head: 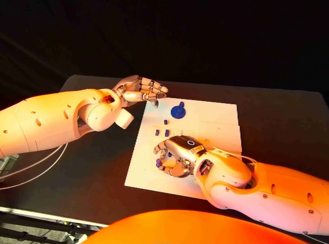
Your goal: Assemble the parts on the task board
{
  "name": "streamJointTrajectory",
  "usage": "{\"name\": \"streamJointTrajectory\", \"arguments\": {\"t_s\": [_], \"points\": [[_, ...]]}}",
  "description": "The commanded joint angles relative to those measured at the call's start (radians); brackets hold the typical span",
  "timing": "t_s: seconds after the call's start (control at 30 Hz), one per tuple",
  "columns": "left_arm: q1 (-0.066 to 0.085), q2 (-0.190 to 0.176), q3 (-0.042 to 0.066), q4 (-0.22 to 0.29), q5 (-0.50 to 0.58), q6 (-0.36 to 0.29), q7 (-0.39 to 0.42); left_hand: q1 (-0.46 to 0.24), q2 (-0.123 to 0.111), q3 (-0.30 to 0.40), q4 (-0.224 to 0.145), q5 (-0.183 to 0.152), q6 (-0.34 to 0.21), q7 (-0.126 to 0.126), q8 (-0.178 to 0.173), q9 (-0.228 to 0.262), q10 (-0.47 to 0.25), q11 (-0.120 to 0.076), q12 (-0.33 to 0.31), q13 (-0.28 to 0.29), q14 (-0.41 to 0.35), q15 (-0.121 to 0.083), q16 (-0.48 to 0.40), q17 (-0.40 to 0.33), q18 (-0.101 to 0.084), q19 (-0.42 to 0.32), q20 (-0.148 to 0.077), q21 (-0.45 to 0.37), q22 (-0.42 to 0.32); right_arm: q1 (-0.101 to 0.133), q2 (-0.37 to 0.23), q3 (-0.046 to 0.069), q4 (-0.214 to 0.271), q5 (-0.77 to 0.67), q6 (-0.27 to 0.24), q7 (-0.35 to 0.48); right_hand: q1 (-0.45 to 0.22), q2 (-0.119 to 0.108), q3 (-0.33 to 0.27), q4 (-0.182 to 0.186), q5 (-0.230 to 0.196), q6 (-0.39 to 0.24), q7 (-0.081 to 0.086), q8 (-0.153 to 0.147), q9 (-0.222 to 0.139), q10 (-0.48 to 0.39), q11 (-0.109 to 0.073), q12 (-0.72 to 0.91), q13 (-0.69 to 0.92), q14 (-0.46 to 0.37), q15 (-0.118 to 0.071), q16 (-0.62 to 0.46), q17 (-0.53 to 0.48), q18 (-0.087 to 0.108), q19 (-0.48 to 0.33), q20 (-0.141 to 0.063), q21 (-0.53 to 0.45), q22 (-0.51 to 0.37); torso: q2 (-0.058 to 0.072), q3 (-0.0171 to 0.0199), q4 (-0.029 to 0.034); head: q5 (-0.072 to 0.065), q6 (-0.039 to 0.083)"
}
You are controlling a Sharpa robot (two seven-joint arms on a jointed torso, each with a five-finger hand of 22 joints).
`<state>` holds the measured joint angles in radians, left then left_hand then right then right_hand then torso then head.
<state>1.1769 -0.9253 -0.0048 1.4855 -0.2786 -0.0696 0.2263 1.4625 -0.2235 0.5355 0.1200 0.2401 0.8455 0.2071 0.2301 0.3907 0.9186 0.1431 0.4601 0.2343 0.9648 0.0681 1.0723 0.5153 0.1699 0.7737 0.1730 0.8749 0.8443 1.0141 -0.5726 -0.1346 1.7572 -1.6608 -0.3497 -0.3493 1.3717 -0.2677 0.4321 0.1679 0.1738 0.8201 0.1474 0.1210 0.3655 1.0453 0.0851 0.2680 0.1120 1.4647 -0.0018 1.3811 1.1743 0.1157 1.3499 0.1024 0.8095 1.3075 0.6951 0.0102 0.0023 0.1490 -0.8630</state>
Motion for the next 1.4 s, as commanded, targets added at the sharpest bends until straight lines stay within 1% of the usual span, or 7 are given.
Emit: {"name": "streamJointTrajectory", "arguments": {"t_s": [0.03, 0.37, 0.57, 0.8, 0.87, 1.0, 1.4], "points": [[0.000, 0.001, 0.001, 0.001, 0.004, 0.022, 0.002, -0.004, 0.003, -0.005, 0.000, 0.005, -0.006, 0.002, 0.001, 0.000, -0.010, 0.000, 0.004, -0.002, -0.005, 0.005, -0.006, -0.001, 0.013, 0.004, 0.003, -0.004, -0.001, -0.002, -0.007, 0.000, 0.010, 0.004, -0.057, -0.007, 0.023, 0.006, -0.046, 0.007, 0.001, -0.009, -0.003, -0.007, -0.004, -0.012, -0.001, 0.016, 0.003, 0.022, 0.005, -0.005, -0.001, 0.008, 0.001, 0.002, -0.007, 0.038, -0.001, 0.0000, -0.0004, -0.002, 0.002], [0.000, 0.001, 0.001, 0.000, 0.004, 0.024, 0.002, -0.003, 0.004, -0.005, 0.000, 0.005, -0.006, 0.002, 0.001, 0.000, -0.011, 0.000, 0.004, -0.002, -0.008, 0.006, -0.008, -0.002, 0.013, 0.003, 0.003, -0.006, -0.002, 0.001, -0.100, 0.012, 0.094, 0.069, -0.221, 0.049, 0.107, 0.042, -0.220, 0.081, 0.006, -0.013, -0.004, -0.020, -0.016, -0.037, -0.008, 0.106, 0.020, 0.021, -0.001, -0.012, -0.013, 0.008, 0.009, -0.002, -0.024, 0.038, -0.003, -0.0013, -0.0001, -0.020, 0.017], [0.000, 0.001, 0.001, 0.001, 0.007, 0.018, 0.013, -0.003, 0.003, -0.006, 0.001, 0.005, -0.006, 0.002, 0.002, 0.000, -0.011, 0.001, 0.005, -0.002, -0.010, 0.006, -0.009, -0.003, 0.012, 0.002, 0.003, -0.007, -0.003, 0.043, -0.238, 0.029, 0.148, 0.319, -0.198, 0.121, 0.136, 0.062, -0.216, 0.119, 0.004, 0.048, 0.007, 0.011, -0.012, 0.054, -0.010, 0.208, 0.059, 0.023, -0.002, -0.014, -0.019, -0.002, 0.039, -0.004, 0.043, 0.061, -0.005, -0.0042, -0.0014, -0.076, 0.031], [-0.003, -0.003, 0.000, 0.001, 0.012, 0.005, 0.028, -0.004, 0.003, -0.007, 0.001, 0.004, -0.007, 0.002, 0.002, 0.000, -0.011, 0.001, 0.005, -0.002, -0.010, 0.007, -0.009, -0.003, 0.012, 0.002, 0.003, -0.007, -0.003, 0.110, -0.420, 0.033, 0.168, 0.657, -0.097, 0.137, 0.050, 0.067, -0.252, 0.119, 0.032, 0.078, -0.013, 0.165, 0.033, 0.071, -0.038, 0.622, 0.397, 0.038, -0.025, 0.020, 0.023, -0.019, 0.079, -0.024, 0.141, 0.102, -0.020, -0.0098, -0.0074, -0.137, 0.036], [-0.004, -0.004, 0.000, 0.001, 0.013, 0.006, 0.032, -0.006, 0.001, -0.008, 0.002, 0.004, -0.007, 0.002, 0.002, 0.000, -0.011, 0.001, 0.006, -0.002, -0.011, 0.007, -0.009, -0.003, 0.012, 0.002, 0.003, -0.008, -0.003, 0.117, -0.468, 0.032, 0.175, 0.698, -0.083, 0.140, 0.024, 0.071, -0.283, 0.118, 0.021, 0.072, -0.019, 0.227, 0.050, 0.238, -0.040, 0.980, 0.880, 0.062, -0.027, 0.082, 0.139, -0.032, 0.105, -0.028, 0.237, 0.134, -0.022, -0.0110, -0.0090, -0.156, 0.035], [-0.007, -0.006, 0.000, 0.004, 0.016, 0.010, 0.042, -0.009, -0.003, -0.011, 0.004, 0.004, -0.008, 0.001, 0.002, 0.000, -0.012, 0.001, 0.007, -0.002, -0.012, 0.008, -0.010, -0.004, 0.012, 0.000, 0.004, -0.012, -0.005, 0.123, -0.551, 0.023, 0.188, 0.711, -0.054, 0.113, -0.027, 0.094, -0.363, 0.123, 0.022, 0.054, -0.025, 0.306, 0.062, 0.350, -0.043, 1.157, 1.168, 0.080, -0.028, 0.136, 0.251, -0.048, 0.130, -0.029, 0.341, 0.171, -0.028, -0.0126, -0.0142, -0.174, 0.029], [-0.009, -0.011, 0.000, 0.019, 0.018, 0.010, 0.052, -0.012, -0.004, -0.014, 0.008, 0.004, -0.009, 0.001, 0.003, 0.000, -0.013, 0.001, 0.008, -0.003, -0.014, 0.008, -0.009, -0.004, 0.011, -0.001, 0.005, -0.015, -0.007, 0.067, -0.622, 0.007, 0.224, 0.578, -0.051, -0.080, -0.097, 0.133, -0.457, 0.127, 0.022, 0.051, -0.032, 0.351, 0.046, 0.420, -0.048, 1.221, 1.296, 0.095, -0.030, 0.171, 0.338, -0.065, 0.155, -0.032, 0.454, 0.196, -0.028, -0.0155, -0.0162, -0.189, 0.023]]}}
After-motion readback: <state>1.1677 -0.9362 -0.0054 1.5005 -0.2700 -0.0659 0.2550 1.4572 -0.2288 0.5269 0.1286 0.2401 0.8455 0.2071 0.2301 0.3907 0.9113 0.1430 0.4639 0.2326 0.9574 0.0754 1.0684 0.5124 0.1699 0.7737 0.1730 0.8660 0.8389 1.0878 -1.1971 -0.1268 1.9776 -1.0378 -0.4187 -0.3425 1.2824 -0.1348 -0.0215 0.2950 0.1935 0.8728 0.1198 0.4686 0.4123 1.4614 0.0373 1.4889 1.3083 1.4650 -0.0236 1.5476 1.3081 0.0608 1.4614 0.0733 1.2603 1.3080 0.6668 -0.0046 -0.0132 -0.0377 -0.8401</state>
